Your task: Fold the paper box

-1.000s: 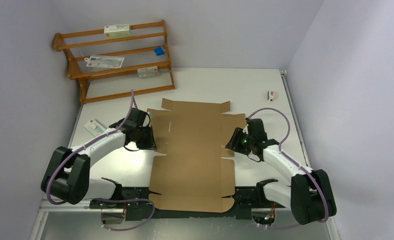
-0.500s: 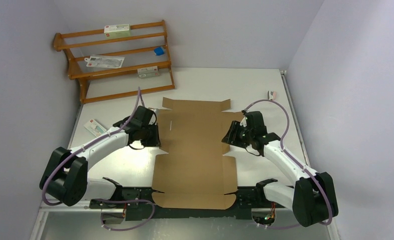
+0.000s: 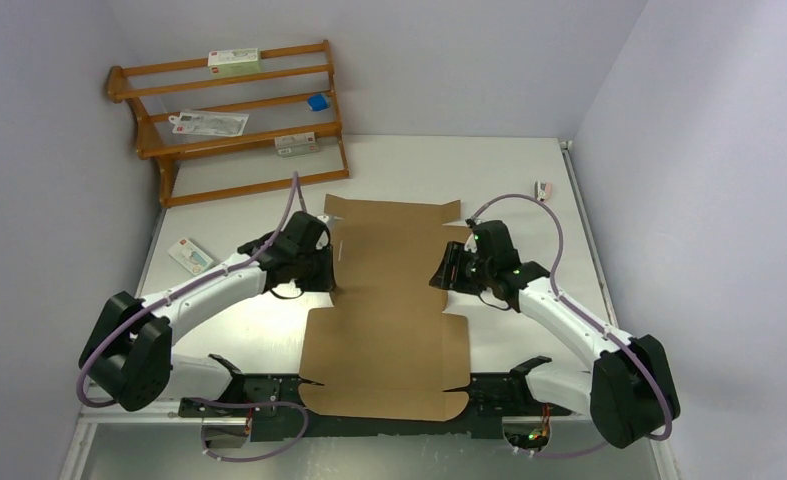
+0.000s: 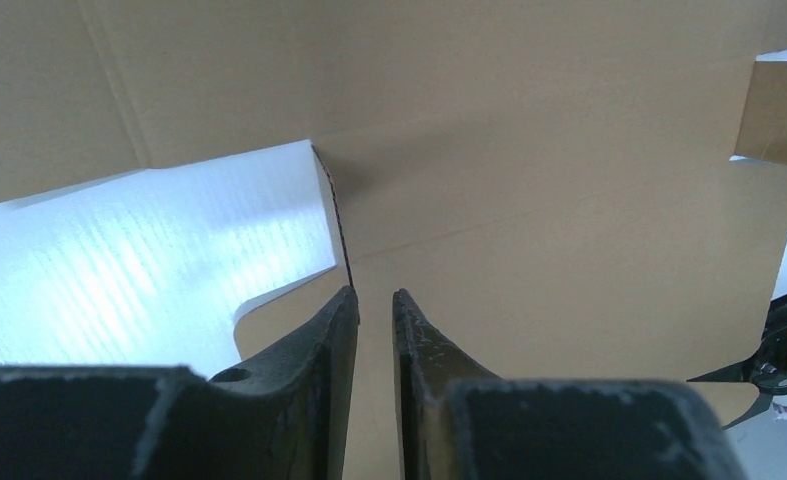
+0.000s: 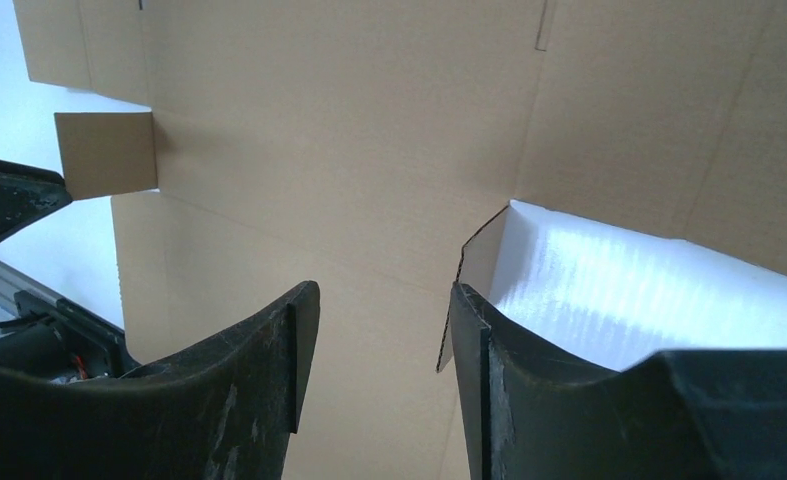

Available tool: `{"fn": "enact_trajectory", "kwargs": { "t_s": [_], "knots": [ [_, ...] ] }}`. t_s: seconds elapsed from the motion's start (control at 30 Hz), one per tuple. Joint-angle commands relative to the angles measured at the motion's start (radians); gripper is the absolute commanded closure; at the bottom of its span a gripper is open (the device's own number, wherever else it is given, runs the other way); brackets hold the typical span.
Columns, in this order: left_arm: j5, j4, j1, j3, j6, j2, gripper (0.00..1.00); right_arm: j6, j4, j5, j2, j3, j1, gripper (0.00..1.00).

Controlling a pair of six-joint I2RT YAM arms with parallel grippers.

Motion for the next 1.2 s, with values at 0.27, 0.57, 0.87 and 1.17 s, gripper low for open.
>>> {"fn": "enact_trajectory", "kwargs": {
  "t_s": [0.27,0.57,0.87,1.17],
  "knots": [
    [-0.067,0.000,-0.084,0.047,-0.039,0.039,0.71,0.028,0.040,0.040,0.034,0.024,0.052,0.42],
    [-0.195,-0.109,-0.053,0.155,0.064,0.034,0.56,-0.143,-0.044,0.281,-0.011,0.102,0.048,0.29],
    [-0.096,-0.102,0.200,0.273,0.213,0.081,0.37,-0.251,0.030,0.245,0.047,0.170,0.021,0.23],
    [0.162,-0.097,0.457,0.449,0.274,0.340,0.29,-0.313,0.112,0.117,0.149,0.244,0.016,0.22]
  ]
}}
